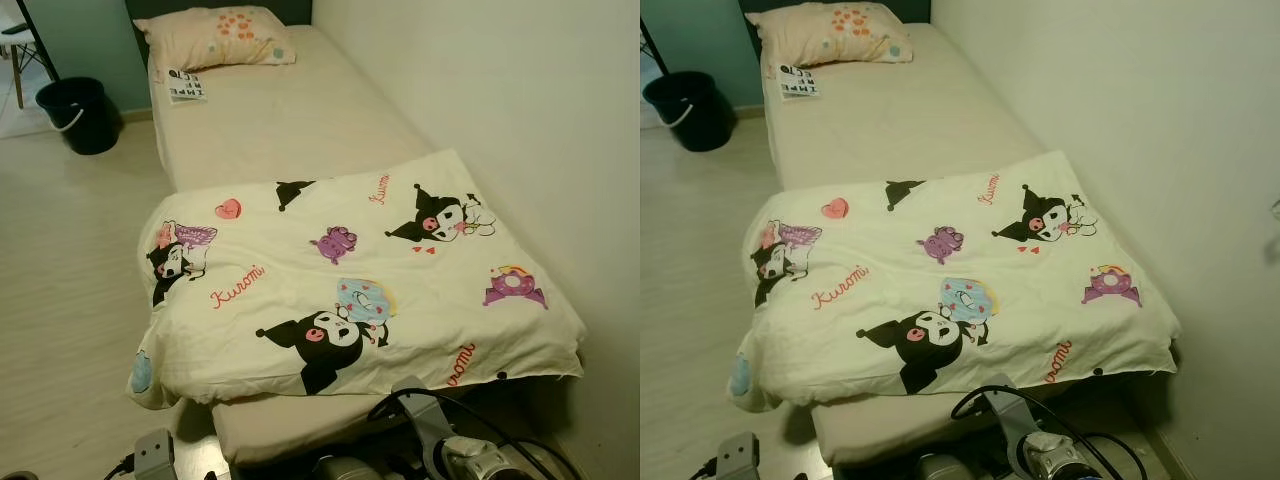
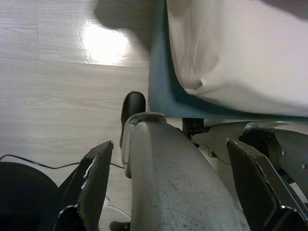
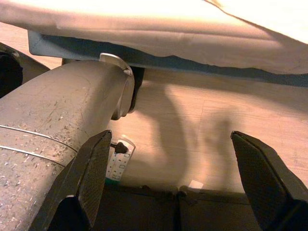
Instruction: Clean up the room
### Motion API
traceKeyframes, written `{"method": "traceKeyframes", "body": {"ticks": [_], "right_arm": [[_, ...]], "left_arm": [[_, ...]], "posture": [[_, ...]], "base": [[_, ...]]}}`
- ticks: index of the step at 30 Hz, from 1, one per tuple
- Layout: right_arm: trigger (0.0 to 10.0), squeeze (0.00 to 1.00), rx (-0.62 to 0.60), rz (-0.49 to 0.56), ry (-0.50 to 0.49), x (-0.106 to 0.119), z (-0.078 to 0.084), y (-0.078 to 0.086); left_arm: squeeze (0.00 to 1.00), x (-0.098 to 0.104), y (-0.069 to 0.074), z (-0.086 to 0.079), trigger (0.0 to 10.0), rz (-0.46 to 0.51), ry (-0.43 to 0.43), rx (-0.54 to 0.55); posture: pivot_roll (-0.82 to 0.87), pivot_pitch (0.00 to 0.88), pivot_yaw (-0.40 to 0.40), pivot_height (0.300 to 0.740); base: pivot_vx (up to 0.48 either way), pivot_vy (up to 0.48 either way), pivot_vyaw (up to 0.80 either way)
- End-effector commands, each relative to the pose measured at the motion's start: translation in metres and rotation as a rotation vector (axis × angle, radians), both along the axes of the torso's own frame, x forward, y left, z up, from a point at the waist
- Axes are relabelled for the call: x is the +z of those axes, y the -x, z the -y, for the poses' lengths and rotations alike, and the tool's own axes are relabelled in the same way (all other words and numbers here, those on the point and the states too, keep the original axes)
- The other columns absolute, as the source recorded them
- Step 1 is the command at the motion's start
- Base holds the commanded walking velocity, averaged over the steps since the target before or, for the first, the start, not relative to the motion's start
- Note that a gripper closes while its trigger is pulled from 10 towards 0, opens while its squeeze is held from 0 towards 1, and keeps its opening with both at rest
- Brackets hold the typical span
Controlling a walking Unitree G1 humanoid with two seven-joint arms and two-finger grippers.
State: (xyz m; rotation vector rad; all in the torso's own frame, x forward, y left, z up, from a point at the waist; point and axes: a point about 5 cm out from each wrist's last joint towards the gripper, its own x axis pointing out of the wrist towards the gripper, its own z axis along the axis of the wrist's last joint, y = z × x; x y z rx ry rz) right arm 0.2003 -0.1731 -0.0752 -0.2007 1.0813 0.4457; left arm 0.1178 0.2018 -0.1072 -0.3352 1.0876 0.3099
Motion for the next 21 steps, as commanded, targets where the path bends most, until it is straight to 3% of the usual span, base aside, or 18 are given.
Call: {"method": "traceKeyframes", "body": {"ticks": [1,14,21], "right_arm": [[10.0,0.0,0.0,-0.015,0.007,-0.0011,0.0014,0.0023],[10.0,0.0,-0.001,-0.013,0.002,-0.0011,-0.0023,0.0014],[10.0,0.0,-0.003,-0.022,0.0,-0.0024,-0.0023,0.004]], "left_arm": [[0.0,-0.0077,0.021,0.01,10.0,-0.092,0.039,0.016],[0.0,-0.008,0.0222,0.0102,10.0,-0.099,0.036,0.012],[0.0,-0.0077,0.0227,0.0075,10.0,-0.095,0.022,0.017]], "posture": [[-0.16,0.01,-0.023,0.74],[-0.15,0.017,-0.021,0.74],[-0.15,0.02,-0.02,0.74]], "base": [[-0.341,0.0,0.0],[-0.412,0.0,0.0],[0.0,0.0,0.0]]}}
